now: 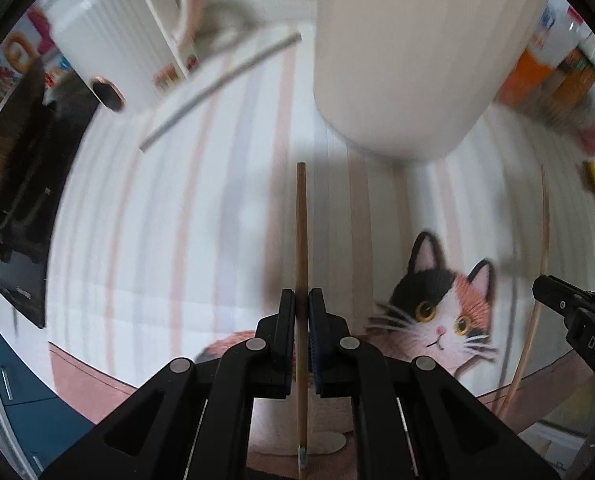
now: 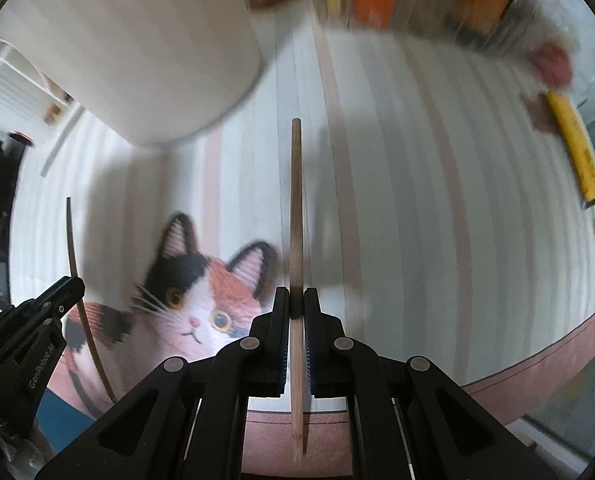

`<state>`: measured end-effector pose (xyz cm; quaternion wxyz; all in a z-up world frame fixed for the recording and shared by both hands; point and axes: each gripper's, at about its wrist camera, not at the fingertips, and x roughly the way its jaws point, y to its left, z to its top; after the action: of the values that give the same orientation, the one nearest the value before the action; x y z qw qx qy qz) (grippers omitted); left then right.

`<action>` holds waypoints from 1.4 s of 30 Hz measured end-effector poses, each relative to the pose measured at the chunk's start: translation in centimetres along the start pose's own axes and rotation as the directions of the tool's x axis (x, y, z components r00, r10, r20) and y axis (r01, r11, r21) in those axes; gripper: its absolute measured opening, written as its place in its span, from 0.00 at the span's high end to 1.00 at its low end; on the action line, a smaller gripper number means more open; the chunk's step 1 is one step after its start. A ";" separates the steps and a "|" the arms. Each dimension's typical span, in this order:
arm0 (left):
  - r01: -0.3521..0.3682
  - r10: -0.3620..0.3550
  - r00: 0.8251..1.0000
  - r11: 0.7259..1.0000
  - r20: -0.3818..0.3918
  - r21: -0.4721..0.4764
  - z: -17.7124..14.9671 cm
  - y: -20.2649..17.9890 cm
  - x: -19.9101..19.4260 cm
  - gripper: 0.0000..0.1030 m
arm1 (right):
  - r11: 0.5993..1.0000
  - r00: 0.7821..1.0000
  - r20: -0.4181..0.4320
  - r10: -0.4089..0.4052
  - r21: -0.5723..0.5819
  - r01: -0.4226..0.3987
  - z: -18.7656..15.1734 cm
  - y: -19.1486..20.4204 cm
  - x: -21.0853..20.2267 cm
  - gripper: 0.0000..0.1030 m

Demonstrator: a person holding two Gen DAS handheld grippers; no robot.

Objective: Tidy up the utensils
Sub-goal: 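Lift both held chopsticks and carry them toward the beige holder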

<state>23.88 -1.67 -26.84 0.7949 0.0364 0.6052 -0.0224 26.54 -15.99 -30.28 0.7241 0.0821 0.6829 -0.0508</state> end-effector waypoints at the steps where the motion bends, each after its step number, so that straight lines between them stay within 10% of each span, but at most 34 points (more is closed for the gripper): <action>1: 0.000 0.000 1.000 1.000 0.019 -0.003 0.1 0.1 -0.8 0.96 | 1.000 1.000 0.031 0.002 -0.006 -0.002 0.0 0.0 -1.0 0.93; 26: 0.094 -0.072 0.952 0.994 0.296 -0.062 2.3 1.5 -12.5 0.96 | 0.986 0.908 0.395 0.137 0.033 -0.163 1.5 -0.5 -13.6 0.93; 42: 0.218 -0.175 0.832 0.976 0.527 -0.021 7.3 1.1 -26.1 0.96 | 0.950 0.766 0.579 0.279 -0.052 -0.307 7.2 0.6 -24.4 0.93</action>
<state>24.02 -1.39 0.28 0.9234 -0.0653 0.3677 -0.0887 32.17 -17.69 -5.57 0.8941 0.1844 0.4073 0.0247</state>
